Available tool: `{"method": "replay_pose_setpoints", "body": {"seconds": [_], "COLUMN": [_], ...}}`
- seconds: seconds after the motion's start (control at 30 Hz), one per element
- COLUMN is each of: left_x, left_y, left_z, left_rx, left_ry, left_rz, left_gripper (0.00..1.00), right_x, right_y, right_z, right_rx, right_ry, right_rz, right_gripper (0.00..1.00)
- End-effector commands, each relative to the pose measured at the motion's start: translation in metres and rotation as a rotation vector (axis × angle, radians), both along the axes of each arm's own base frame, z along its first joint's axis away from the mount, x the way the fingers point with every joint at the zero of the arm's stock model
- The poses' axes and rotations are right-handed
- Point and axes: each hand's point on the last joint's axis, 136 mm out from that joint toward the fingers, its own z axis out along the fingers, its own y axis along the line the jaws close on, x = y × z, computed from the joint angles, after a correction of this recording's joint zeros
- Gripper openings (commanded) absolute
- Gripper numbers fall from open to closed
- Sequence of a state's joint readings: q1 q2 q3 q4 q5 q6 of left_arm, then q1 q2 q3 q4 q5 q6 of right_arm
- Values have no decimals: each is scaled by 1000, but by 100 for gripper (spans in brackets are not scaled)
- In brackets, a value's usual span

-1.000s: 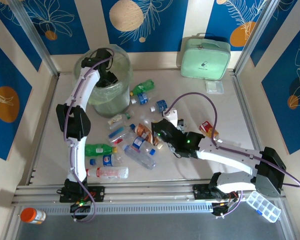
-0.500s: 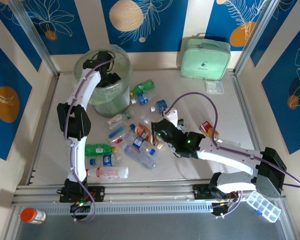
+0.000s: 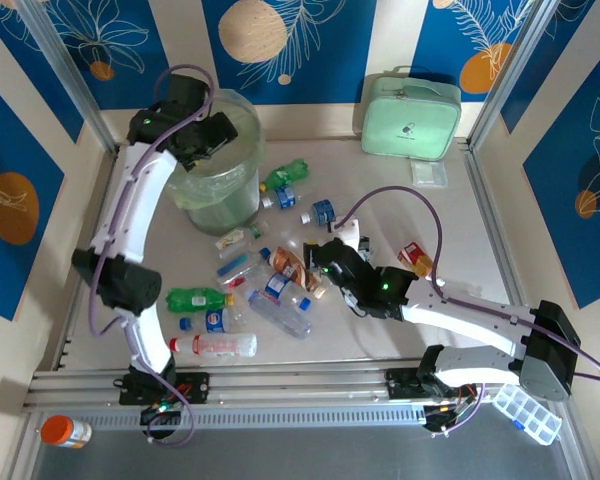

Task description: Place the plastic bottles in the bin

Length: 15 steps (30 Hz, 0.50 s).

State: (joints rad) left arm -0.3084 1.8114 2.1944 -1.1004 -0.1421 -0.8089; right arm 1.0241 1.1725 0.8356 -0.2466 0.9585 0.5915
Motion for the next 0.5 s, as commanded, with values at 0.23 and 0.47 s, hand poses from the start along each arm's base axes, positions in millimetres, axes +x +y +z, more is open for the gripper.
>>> {"method": "replay_pose_setpoints", "body": {"seconds": [0.23,0.47], "left_x": [-90,-163], "left_y": [-11,-49], "left_z": [86,50], "left_rx": [36,-56], "left_ry": [-416,-457], "left_rz": [-217,-362], "left_gripper": [79,72], "right_x": [2,-2], "right_y": [-1,4], "right_z": [6,8], "right_rx": [2,0], "right_ry": [-40,-44], "right_rz": [10,65], "right_gripper": [87,87]}}
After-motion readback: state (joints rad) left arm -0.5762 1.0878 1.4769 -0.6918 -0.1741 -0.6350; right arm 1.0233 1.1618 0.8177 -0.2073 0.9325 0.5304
